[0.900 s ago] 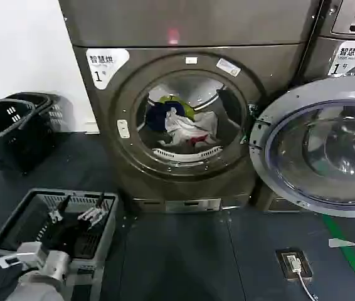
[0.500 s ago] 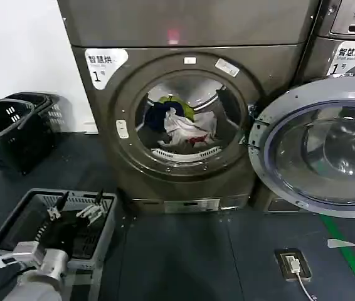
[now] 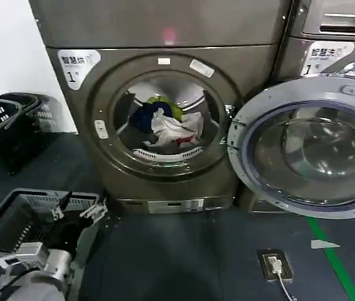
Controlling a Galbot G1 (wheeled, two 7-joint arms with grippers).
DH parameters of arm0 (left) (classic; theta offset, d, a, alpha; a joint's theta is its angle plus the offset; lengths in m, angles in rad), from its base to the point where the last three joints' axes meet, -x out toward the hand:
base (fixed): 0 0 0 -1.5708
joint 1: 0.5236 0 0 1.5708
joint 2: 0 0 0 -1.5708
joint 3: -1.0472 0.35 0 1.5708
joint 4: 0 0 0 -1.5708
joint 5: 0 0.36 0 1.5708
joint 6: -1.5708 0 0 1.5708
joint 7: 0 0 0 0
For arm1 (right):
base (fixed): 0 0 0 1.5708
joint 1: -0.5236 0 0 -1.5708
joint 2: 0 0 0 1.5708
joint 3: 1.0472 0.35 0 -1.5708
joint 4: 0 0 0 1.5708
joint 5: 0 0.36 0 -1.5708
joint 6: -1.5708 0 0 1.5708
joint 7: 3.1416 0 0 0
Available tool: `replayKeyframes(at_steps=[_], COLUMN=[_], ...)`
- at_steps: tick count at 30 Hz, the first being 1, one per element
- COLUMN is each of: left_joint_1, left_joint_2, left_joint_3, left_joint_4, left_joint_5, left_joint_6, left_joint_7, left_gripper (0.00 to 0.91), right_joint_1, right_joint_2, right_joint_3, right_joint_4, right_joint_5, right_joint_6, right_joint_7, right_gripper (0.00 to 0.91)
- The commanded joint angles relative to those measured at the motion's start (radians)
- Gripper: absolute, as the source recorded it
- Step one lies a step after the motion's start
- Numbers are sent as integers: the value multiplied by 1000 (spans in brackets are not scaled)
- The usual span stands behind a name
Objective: Grasp the clothes from the dryer.
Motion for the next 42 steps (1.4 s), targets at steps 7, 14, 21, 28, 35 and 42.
replayKeyframes(at_steps=[7, 14, 21, 28, 35, 42], left_joint_1=[2, -1, 1, 1, -14, -20], left_joint_2=[2, -2, -3, -5, -7, 8], left_joint_3=[1, 1, -2, -1, 11, 12], left_joint_4=[1, 3, -2, -5, 6, 8], left_joint_5=[1, 1, 1, 1, 1, -9], left_joint_6=[0, 0, -2, -6, -19, -22], left_joint_7=[-1, 0, 1, 4, 11, 13], left_gripper=[907, 907, 907, 907, 907, 907], right_joint_1=[0, 1, 2, -1, -9, -23], right_joint_2=[-6, -2, 4, 4, 12, 17], right_joint_3=[-1, 0, -1, -4, 0, 12], right_joint_4=[0, -1, 2, 1, 6, 18], right_joint_5=[1, 0, 1, 3, 2, 16], right_joint_6=[1, 1, 1, 45, 89, 108], right_joint_7=[-1, -1, -3, -15, -51, -58], right_gripper=[907, 907, 907, 907, 907, 907])
